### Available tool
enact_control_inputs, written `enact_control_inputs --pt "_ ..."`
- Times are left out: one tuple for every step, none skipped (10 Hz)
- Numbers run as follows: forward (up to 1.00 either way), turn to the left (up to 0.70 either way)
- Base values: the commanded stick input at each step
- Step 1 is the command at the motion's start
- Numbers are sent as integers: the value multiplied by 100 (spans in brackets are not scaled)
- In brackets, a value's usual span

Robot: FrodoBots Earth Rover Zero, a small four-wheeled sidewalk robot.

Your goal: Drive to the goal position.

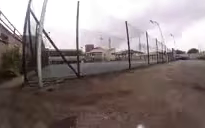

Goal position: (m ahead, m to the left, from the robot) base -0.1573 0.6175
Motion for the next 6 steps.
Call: enact_control_inputs --pt "70 -35" --pt "70 -35" --pt "70 -35" --pt "70 -35" --pt "70 -35" --pt "70 -35"
